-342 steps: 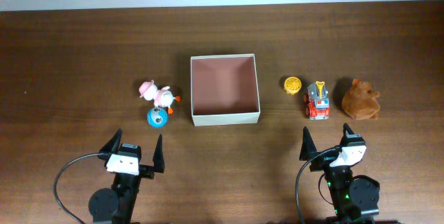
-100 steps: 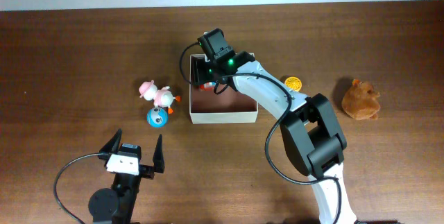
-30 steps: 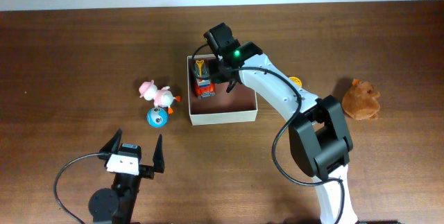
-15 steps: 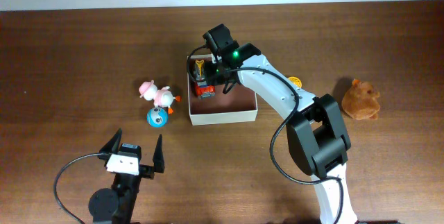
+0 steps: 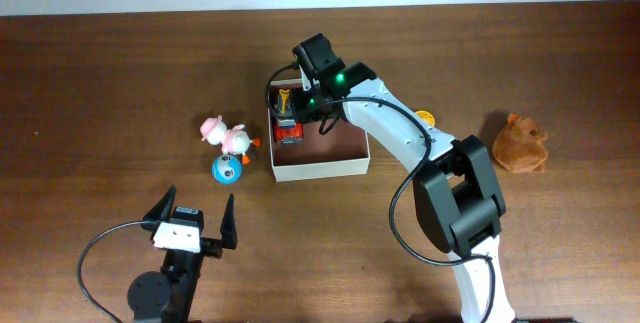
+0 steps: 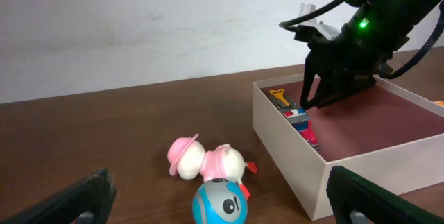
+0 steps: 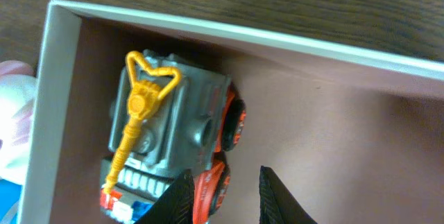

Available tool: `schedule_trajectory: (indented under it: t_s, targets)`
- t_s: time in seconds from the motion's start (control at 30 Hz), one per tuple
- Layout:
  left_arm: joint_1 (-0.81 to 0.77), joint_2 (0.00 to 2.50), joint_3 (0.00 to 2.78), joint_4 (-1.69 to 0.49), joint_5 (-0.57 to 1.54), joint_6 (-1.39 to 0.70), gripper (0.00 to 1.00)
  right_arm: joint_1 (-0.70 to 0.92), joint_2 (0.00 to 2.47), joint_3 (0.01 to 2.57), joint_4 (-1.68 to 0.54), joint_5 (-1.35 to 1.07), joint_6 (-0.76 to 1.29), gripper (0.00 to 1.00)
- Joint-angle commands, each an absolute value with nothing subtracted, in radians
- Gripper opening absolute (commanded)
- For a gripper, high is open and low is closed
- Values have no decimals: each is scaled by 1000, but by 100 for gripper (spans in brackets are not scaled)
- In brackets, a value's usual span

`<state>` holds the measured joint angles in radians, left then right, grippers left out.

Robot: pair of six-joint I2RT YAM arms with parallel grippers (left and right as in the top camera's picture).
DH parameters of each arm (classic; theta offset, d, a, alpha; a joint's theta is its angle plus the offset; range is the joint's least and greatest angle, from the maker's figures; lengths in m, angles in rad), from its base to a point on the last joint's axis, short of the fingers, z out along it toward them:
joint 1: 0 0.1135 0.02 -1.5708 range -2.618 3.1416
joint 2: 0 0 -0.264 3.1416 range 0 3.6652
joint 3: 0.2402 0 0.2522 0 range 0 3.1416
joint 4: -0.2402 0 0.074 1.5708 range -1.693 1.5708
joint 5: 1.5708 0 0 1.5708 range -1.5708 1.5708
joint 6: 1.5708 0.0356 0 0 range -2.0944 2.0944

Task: Pack container
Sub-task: 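Lower the fire truck into the box and open the right gripper, then raise the right gripper and move it over the brown bear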

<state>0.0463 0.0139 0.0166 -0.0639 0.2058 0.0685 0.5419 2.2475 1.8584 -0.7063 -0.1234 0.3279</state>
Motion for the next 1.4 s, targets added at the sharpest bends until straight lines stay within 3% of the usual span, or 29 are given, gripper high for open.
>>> schedule_trajectory:
  t_s: [0.0,1.37]
  targets:
    - [49,6,9,-62,205,84,100,511,2251,1851,-727,-62,303,27]
    - [49,6,9,-62,205,84,100,449,2251,1851,-864,274,562,23]
